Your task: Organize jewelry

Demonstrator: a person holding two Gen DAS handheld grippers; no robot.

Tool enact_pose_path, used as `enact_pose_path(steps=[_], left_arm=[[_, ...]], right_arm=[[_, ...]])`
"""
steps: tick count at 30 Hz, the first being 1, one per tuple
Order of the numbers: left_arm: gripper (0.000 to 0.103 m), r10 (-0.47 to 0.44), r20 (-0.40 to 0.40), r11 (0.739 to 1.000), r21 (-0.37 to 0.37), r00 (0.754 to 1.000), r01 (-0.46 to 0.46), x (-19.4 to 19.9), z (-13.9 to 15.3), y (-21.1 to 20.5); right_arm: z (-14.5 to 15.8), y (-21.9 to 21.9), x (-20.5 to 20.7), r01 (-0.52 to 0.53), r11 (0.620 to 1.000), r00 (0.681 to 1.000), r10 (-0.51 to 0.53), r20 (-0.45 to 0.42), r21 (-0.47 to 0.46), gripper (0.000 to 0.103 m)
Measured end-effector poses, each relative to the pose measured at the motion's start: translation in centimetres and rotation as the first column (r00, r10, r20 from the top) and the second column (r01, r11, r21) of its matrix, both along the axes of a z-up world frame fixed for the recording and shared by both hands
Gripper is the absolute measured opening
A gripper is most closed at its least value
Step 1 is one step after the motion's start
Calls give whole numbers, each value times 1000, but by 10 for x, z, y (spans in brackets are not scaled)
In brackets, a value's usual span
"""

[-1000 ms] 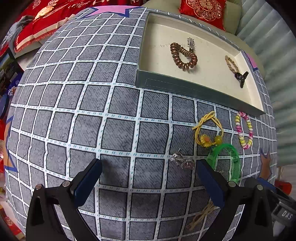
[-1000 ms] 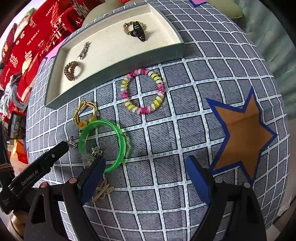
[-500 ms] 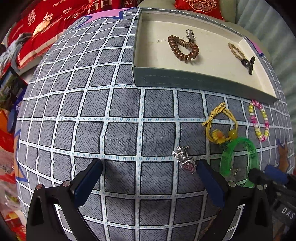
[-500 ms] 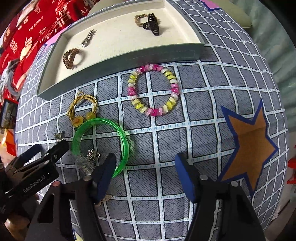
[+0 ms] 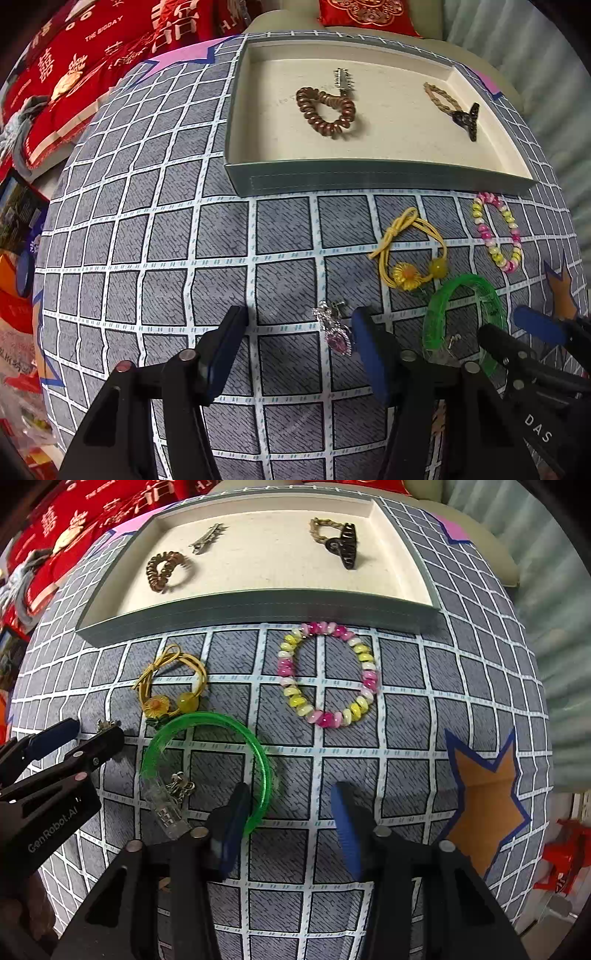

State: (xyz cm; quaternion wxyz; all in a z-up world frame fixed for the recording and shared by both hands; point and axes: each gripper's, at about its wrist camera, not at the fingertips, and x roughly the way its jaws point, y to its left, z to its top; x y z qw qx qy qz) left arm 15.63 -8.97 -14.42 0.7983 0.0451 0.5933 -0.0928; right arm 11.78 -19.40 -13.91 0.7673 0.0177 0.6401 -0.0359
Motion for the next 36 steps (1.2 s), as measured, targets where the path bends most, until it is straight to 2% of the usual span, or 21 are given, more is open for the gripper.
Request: enact_pose_path(steps=[2,3,4,7,15,22,30,36], left_arm=[[60,-11,1,1000,-2,1000,11,-1,2,-3],[57,-17,2,1000,-4,1000,17,-1,3,-5],[47,-23,5,1000,-8,1000,23,-2,4,-7],[24,-34,4,999,-33,999,34,-4,9,-8],[24,1,-28,987,-158,1000,-6,-7,9,25],[24,-12,-11,984,-178,1000,9,-16,18,42],[24,-7,-3,976,-219,1000,6,-19,35,56],[24,-16,27,973,-231,1000,22,-11,51,52]], right_arm=[[3,10,-4,-6,1000,1000,6,4,-1,32],[4,15,-5,-9,1000,1000,9,7,2,23],[5,17,-4,-9,1000,1000,9,9,6,12],[8,14,-2,6,1000,1000,-6,13,26,7],[20,-12,-8,62,990,997,-66,26,130,7],[28,-37,-9,104,974,993,-113,29,202,7],[35,-61,-11,125,963,990,-137,34,239,7],[46,-76,-7,135,958,988,-150,41,255,7]])
